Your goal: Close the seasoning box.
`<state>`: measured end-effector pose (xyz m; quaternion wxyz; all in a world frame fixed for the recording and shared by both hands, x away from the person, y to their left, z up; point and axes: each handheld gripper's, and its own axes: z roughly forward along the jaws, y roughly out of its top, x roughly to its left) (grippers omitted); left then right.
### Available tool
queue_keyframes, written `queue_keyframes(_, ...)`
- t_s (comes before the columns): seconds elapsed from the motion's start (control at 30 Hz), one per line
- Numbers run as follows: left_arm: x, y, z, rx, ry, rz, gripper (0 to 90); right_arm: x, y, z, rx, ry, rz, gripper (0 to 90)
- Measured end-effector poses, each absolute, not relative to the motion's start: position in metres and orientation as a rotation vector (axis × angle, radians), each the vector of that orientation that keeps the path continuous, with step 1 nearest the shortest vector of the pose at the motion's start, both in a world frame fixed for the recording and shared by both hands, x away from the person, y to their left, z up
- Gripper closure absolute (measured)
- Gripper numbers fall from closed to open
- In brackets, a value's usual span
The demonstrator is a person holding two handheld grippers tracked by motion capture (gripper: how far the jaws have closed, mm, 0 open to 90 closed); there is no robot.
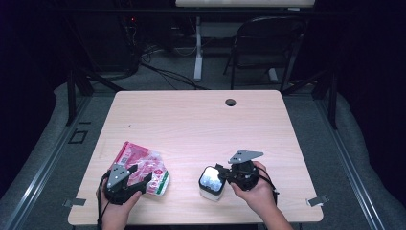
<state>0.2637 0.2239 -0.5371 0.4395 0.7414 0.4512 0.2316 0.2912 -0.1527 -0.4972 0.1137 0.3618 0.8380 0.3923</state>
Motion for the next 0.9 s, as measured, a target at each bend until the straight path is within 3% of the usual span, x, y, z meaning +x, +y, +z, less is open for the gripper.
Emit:
queue_keyframes(0.57,0.265,0.226,-0.537,1.844,1.127,0.578,35.6,0.290,-0.155,-0.493,1.052,2.453,1.170,83.7)
queue_keyframes(0.9,0.269,0.229,-0.536,1.826,1.136,0.563,35.5,0.288,-0.167,-0.488,1.074,2.402,1.207,72.8)
